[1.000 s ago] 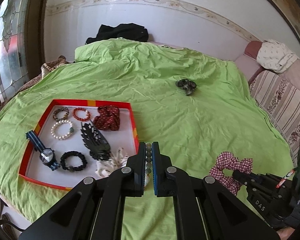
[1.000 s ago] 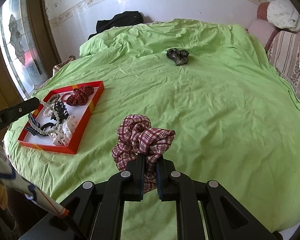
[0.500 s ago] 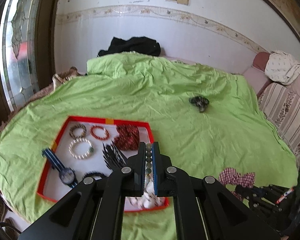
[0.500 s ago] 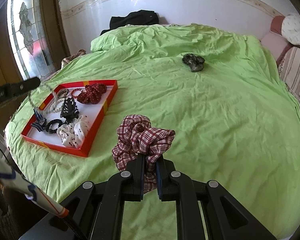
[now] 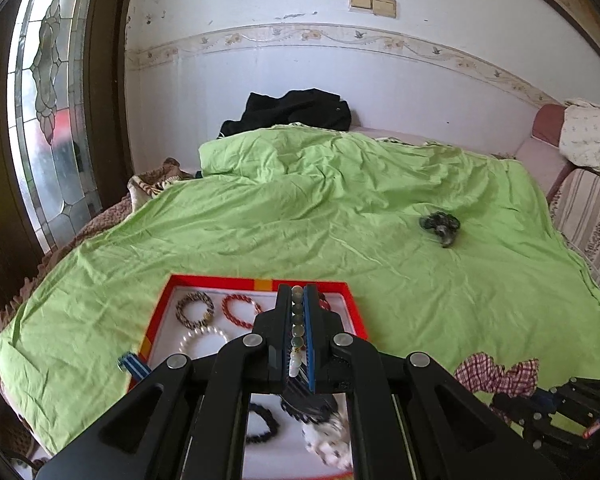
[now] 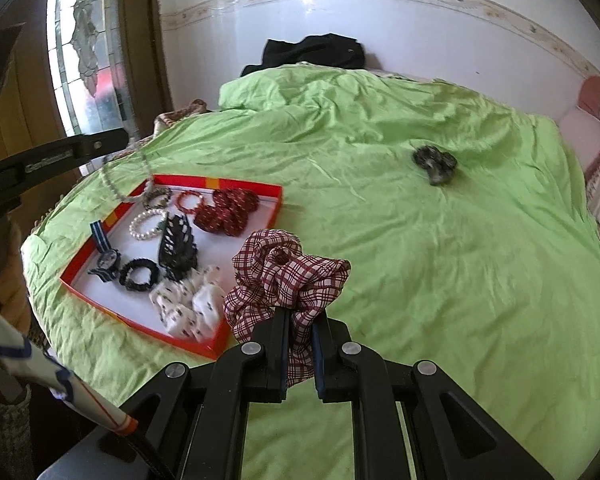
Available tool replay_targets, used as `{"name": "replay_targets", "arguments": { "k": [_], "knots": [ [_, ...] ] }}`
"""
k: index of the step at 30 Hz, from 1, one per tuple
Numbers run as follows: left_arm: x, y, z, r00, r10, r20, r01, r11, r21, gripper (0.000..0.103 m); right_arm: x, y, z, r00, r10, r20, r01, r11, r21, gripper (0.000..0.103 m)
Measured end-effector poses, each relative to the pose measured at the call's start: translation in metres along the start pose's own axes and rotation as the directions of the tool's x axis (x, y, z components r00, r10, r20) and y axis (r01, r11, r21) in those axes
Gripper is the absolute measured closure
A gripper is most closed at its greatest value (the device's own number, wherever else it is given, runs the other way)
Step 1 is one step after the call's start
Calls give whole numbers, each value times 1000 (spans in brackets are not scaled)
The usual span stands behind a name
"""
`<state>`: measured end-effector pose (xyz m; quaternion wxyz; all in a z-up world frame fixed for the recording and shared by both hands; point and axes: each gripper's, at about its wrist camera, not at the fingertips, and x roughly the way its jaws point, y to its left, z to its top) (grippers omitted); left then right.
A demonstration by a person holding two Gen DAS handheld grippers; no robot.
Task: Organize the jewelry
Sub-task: 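Carry the pale bead bracelet over the tray with the left tool while the right tool brings the scrunchie, then lower the pale bead bracelet into the tray and open the left tool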
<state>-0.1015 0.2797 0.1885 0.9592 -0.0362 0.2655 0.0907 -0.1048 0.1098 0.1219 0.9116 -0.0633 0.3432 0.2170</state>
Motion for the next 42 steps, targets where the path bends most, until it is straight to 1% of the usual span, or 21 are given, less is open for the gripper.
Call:
{"name": "replay_targets", "arguments": {
  "k": [5, 9, 14, 18, 21, 26, 29, 32, 36, 42],
  "knots": [
    [12, 8, 5, 1000, 30, 8, -30, 999, 15, 98, 6, 19, 10, 1000, 13, 9, -12, 999, -51, 93],
    [22, 19, 8, 999, 48, -4, -48, 999, 19, 98, 11, 32, 16, 1000, 25, 17, -23, 996, -86, 93],
    [31, 29, 11, 998, 59, -15, -59, 998, 27, 98, 16, 42, 24, 999, 40, 19, -38, 993, -108, 93],
    [37, 46, 14, 998, 54, -16, -54, 999, 3, 98, 21, 53, 32, 998, 55, 26, -51, 991, -123, 93],
    [41, 63, 15, 999, 43, -23, -43, 999, -23, 98, 23, 60, 36, 997, 70, 32, -65, 989, -134, 93],
    [50, 95, 15, 999, -18, -41, 14, 996, -88, 98, 31, 70, 40, 994, 103, 34, -97, 985, -143, 93],
    [62, 115, 11, 996, -63, -68, 52, 987, -150, 98, 36, 76, 42, 993, 116, 31, -110, 984, -143, 93],
    [72, 132, 6, 992, -81, -95, 60, 977, -205, 98, 41, 82, 42, 991, 129, 23, -124, 982, -141, 93],
    [75, 144, 0, 989, -103, -108, 74, 966, -246, 98, 46, 89, 42, 990, 141, 15, -138, 980, -146, 93],
    [71, 146, -8, 982, -132, -131, 96, 963, -254, 98, 48, 93, 37, 988, 155, 0, -153, 977, -149, 93]
  ]
}}
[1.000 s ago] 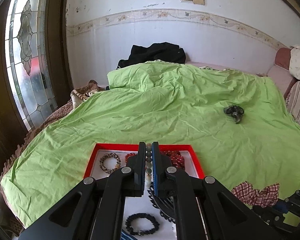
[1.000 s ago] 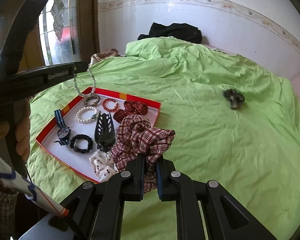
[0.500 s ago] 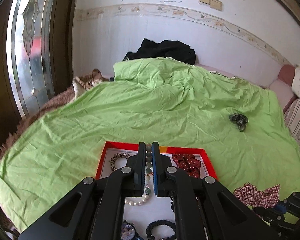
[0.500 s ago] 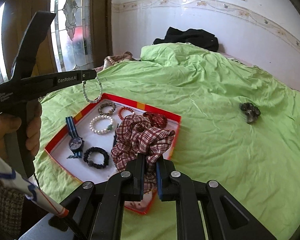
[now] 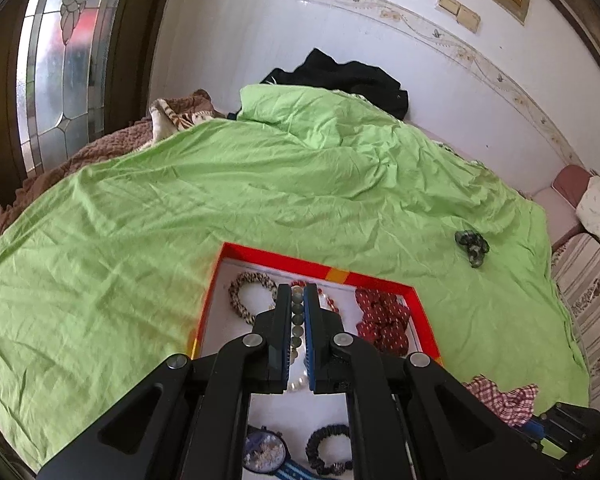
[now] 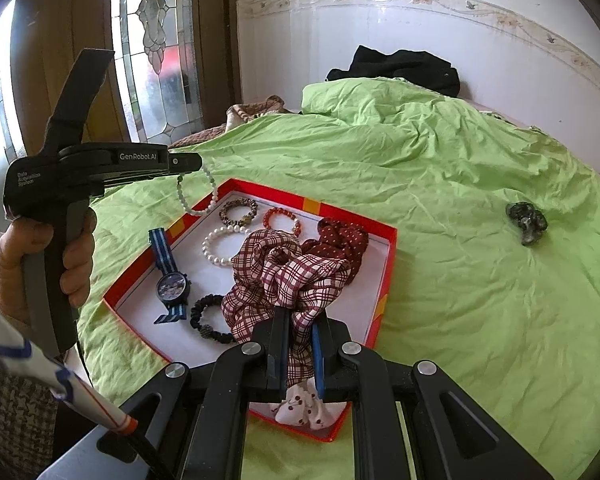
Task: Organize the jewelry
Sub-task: 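Lower the pale bead bracelet into the tray and open the left tool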
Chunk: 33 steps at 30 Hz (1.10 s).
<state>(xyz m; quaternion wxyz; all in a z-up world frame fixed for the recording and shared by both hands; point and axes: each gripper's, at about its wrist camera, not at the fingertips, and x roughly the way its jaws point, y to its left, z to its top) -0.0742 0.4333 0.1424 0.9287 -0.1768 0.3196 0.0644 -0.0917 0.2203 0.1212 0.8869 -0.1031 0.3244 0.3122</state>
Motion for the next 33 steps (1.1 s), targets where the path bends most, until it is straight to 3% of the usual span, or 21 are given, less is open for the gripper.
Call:
{"name": "replay_targets", "arguments": {
  "k": [15, 24, 28, 33],
  "knots": [
    [-1, -9, -28, 994, 3, -113, 3, 998, 58, 98, 5, 6, 7, 1000, 1, -1, -1, 1000, -5, 93],
    [-4, -5, -33, 992, -10, -123, 17, 998, 56, 98, 5, 10, 48, 996, -60, 68, 62, 997, -38, 93],
    [-7, 0, -30, 994, 3, -109, 1, 999, 40, 98, 16, 2, 62, 1000, 10, 28, -12, 999, 40, 92],
    [-9, 9, -27, 994, 52, -92, -51, 998, 21, 98, 46, 11, 48, 994, 89, -59, -85, 993, 77, 92]
  ]
}}
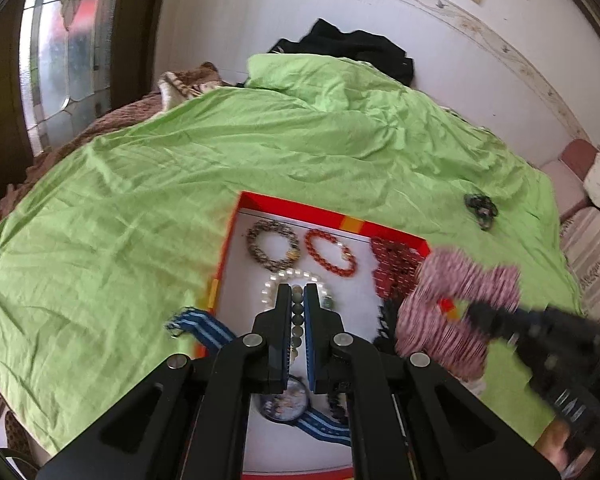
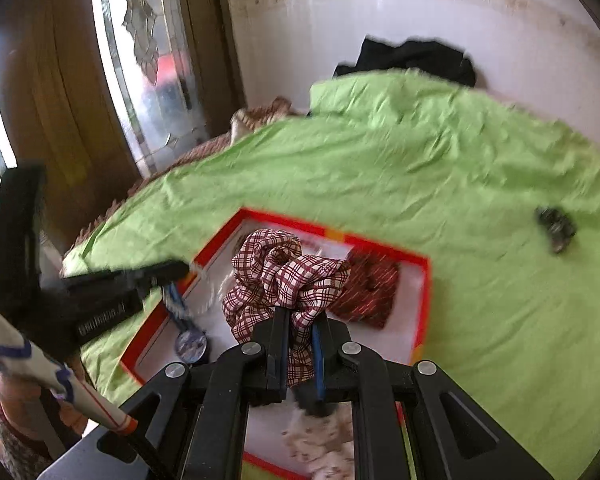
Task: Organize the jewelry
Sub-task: 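Lower the pale bead bracelet into the tray and open the left tool, then lower the red-checked scrunchie into the tray and open the right tool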
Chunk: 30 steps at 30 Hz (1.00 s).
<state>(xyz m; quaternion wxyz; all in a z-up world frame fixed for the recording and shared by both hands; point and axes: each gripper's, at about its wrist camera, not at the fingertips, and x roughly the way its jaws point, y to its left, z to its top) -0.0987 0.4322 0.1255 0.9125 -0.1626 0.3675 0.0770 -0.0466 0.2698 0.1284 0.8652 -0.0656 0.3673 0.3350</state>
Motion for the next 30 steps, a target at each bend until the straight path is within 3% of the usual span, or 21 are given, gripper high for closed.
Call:
{"name": "replay_targets", "arguments": {
  "k": [5, 12, 17, 22, 26, 30],
  "knots": [
    [1, 5, 2, 1000, 3, 2, -3, 1000, -15, 98, 32, 0, -14, 992, 78, -96, -75, 996, 39, 93],
    [4, -2, 1, 1000, -6, -5, 6, 1000, 10, 98, 43, -20, -26, 991, -70, -113, 75, 996, 40, 93],
    [7, -7, 0, 1000, -26, -17, 27, 999, 20, 98, 38, -39, -23, 990, -86, -107, 96, 991, 90, 93],
    [2, -14, -1, 992, -128, -17, 128, 992, 11, 98, 28, -28, -15, 997, -43, -67, 48, 996, 79, 93],
    [-7, -18, -1, 969, -244, -22, 244, 970, 7, 98, 19, -17, -9, 999, -24, -28, 26, 998, 64, 93],
    [-10, -25, -3, 971, -236, -32, 237, 971, 25, 98, 17, -13, -4, 999, -35, -7, 36, 998, 53, 93]
  ]
}}
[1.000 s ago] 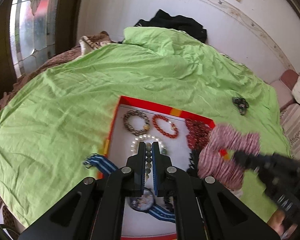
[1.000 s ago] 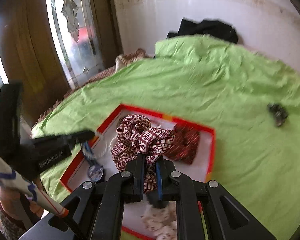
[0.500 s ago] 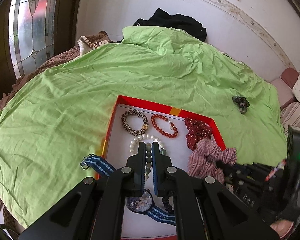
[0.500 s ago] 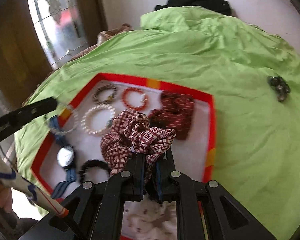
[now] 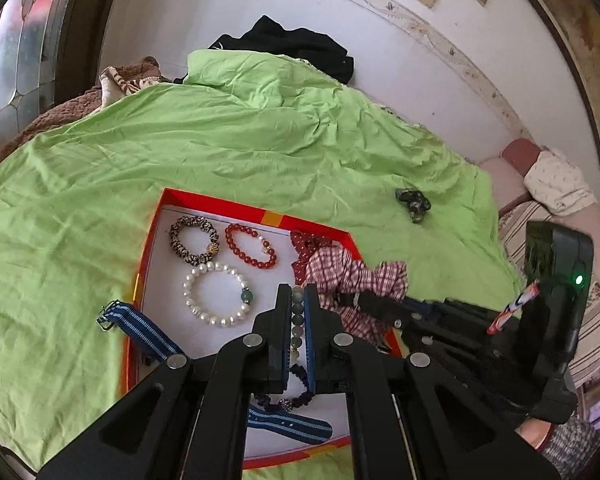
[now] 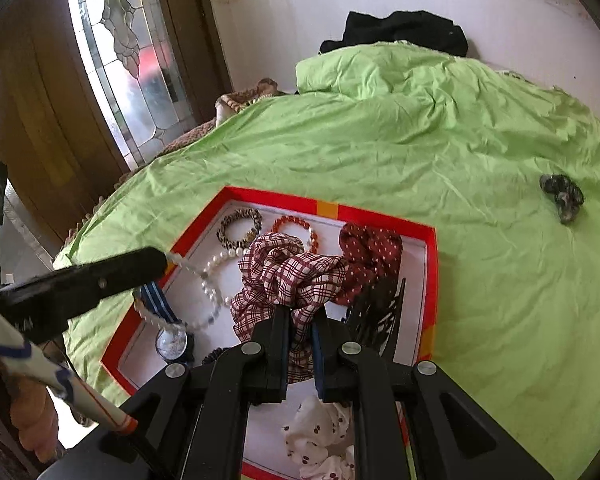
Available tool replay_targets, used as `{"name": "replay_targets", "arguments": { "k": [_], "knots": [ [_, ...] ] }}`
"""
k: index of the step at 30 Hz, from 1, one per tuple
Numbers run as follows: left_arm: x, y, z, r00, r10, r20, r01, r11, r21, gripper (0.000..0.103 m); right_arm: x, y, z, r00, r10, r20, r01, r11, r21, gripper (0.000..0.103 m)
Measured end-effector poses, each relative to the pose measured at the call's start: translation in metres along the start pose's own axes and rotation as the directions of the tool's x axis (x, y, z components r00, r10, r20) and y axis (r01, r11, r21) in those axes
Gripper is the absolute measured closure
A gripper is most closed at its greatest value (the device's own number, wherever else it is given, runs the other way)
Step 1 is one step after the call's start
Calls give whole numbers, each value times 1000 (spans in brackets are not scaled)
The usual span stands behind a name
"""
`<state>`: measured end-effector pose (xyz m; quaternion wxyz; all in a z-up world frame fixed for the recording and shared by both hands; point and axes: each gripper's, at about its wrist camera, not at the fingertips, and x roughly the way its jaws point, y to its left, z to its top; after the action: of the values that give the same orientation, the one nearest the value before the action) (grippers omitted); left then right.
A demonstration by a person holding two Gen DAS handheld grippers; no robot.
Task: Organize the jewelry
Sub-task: 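Lower the red-checked scrunchie into the tray and open the right tool, then withdraw both open tools from the tray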
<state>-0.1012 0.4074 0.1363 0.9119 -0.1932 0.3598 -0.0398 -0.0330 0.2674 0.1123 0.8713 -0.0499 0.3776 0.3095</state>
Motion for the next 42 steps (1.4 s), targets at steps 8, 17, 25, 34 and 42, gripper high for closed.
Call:
{"name": "replay_targets", "arguments": {
  "k": [8, 17, 25, 34, 42],
  "knots": [
    [15, -8, -6, 975, 220, -19, -218, 973, 78, 98, 9, -2, 5, 999, -29, -17, 29, 1000, -1, 93],
    [22, -7, -10, 968, 248, -43, -243, 966, 92, 98, 30, 3, 4, 998, -21, -61, 21, 1000, -15, 92],
    [27, -6, -13, 969, 238, -65, -232, 968, 91, 98, 47, -6, 1, 995, -15, -101, 16, 1000, 17, 92],
    [35, -3, -14, 965, 248, -85, -242, 967, 79, 98, 47, -9, 1, 995, -16, -96, 18, 1000, 25, 64],
    [27, -3, -12, 972, 227, -55, -223, 973, 64, 74, 29, -4, 5, 999, -16, -41, 16, 1000, 10, 56]
  ]
}}
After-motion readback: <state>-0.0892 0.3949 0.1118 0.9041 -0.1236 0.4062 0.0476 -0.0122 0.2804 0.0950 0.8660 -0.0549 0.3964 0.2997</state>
